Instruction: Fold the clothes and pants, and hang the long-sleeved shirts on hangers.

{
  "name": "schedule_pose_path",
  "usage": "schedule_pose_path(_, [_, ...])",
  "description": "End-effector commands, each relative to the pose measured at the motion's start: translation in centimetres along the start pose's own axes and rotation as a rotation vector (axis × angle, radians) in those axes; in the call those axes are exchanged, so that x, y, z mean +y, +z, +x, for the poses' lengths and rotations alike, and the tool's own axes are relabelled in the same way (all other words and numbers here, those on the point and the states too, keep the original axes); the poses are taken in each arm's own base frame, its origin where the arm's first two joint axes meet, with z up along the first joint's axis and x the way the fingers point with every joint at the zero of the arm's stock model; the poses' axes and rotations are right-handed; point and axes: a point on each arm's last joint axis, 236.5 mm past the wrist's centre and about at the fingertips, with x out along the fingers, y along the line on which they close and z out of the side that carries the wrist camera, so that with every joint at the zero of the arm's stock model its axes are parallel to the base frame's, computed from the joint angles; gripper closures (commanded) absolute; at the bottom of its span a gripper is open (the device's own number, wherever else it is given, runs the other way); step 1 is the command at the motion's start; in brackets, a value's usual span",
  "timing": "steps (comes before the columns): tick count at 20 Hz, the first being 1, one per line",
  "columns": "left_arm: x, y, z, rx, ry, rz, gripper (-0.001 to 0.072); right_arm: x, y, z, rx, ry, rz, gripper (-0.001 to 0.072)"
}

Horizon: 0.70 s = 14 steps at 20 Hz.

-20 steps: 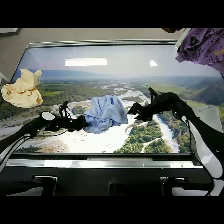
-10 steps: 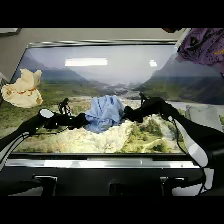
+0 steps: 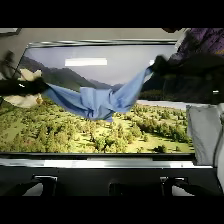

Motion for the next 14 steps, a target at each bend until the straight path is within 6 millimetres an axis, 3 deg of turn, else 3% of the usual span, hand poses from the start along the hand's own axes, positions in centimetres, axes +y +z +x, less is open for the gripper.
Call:
schedule_pose_path(1, [0.2, 7.7, -14.7, -0.312, 0.210, 0.135, 0.0695, 6.3, 5.7, -12.9, -0.233, -0.046, -0.201, 0.0682])
schedule_pose_path(3, [-1.1, 8.3, -21.6, -0.447, 0.273, 0.162, 0.0695, 9.7, 5.6, -19.2, -0.332, -0.082, -0.288, 0.0682])
schedule_pose_path(5, [-2.1, 7.1, -27.0, -0.554, 0.327, 0.177, 0.0695, 12.6, 4.5, -24.8, -0.436, -0.138, -0.358, 0.0682])
schedule_pose_path(7, [-2.6, 5.7, -32.2, -0.675, 0.381, 0.141, 0.0695, 13.9, 3.7, -29.9, -0.559, -0.221, -0.393, 0.0682])
schedule_pose_path(9, [-2.1, 4.5, -36.2, -0.774, 0.445, 0.089, 0.0695, 14.1, 3.5, -33.8, -0.670, -0.308, -0.407, 0.0682])
schedule_pose_path(10, [-1.7, 4.1, -37.5, -0.808, 0.471, 0.067, 0.0695, 13.9, 3.8, -34.9, -0.709, -0.336, -0.403, 0.0682])
schedule_pose_path(12, [-1.4, 4.1, -37.2, -0.802, 0.476, 0.055, 0.0695, 13.2, 4.4, -34.2, -0.698, -0.339, -0.375, 0.0682])
schedule_pose_path(14, [-0.5, 4.4, -33.1, -0.702, 0.444, 0.040, 0.0695, 10.4, 5.0, -30.2, -0.586, -0.328, -0.265, 0.0681])
